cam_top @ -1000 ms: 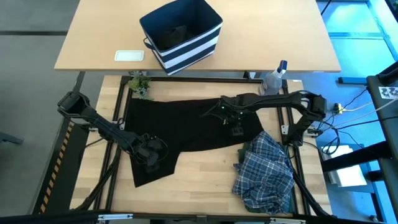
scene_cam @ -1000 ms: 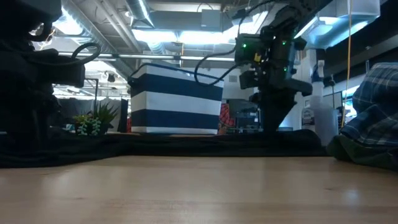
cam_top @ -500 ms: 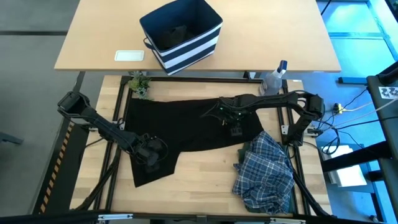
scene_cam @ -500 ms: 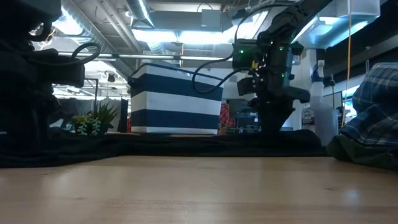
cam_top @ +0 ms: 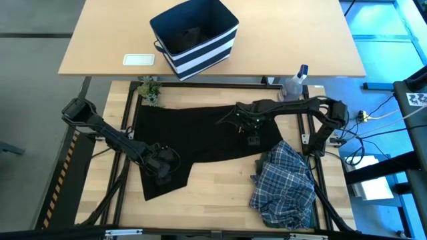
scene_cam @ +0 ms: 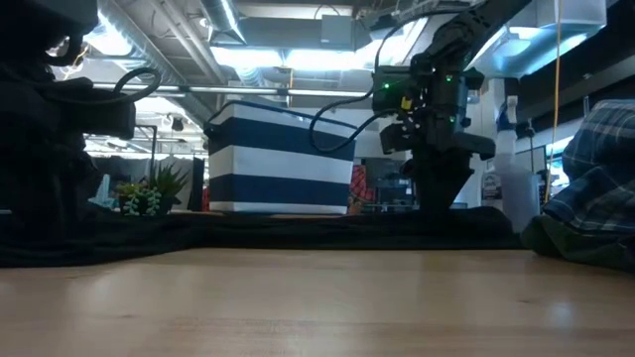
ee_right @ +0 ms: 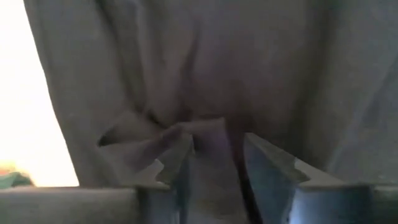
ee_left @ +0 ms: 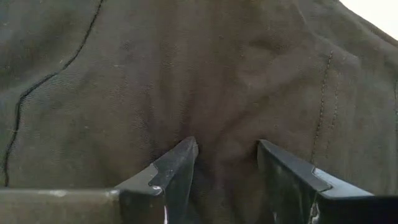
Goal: Fold Laundry from Bin
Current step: Fold the black shirt
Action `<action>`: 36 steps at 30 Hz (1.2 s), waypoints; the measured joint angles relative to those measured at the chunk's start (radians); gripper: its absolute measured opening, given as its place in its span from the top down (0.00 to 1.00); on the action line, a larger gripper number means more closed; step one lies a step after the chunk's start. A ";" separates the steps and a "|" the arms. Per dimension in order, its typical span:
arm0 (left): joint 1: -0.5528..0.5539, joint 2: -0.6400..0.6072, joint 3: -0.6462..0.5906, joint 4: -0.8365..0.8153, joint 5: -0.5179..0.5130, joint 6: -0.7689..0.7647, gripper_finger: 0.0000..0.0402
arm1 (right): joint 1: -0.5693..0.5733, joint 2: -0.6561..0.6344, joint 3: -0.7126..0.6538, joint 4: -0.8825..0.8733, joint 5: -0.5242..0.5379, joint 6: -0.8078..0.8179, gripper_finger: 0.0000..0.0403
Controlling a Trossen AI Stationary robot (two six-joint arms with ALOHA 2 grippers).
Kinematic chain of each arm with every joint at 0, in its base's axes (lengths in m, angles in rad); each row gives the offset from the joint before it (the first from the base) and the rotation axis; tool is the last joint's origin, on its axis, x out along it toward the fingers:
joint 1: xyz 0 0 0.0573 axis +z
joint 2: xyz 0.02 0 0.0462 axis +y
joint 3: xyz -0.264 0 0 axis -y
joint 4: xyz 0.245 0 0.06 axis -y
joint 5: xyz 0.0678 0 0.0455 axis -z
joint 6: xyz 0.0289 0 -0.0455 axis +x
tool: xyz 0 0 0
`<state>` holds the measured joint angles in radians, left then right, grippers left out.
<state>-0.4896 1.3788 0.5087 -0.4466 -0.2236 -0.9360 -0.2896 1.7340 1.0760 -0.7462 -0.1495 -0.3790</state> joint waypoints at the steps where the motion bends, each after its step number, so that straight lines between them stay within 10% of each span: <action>1: 0.000 0.000 0.000 0.002 -0.001 0.000 0.57 | -0.006 0.000 0.000 -0.001 0.000 0.000 0.64; 11: 0.000 0.000 -0.001 0.011 -0.002 -0.002 0.57 | -0.025 0.002 0.000 0.000 -0.005 -0.024 0.45; 23: 0.000 0.000 -0.001 0.014 -0.002 -0.005 0.57 | -0.025 0.004 0.002 -0.057 -0.081 -0.126 0.96; 36: 0.000 0.000 -0.001 0.015 -0.004 -0.023 0.57 | 0.062 -0.065 0.066 -0.348 0.003 -0.006 0.99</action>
<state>-0.4892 1.3788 0.5076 -0.4320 -0.2272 -0.9588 -0.2274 1.6686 1.1419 -1.0937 -0.1467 -0.3852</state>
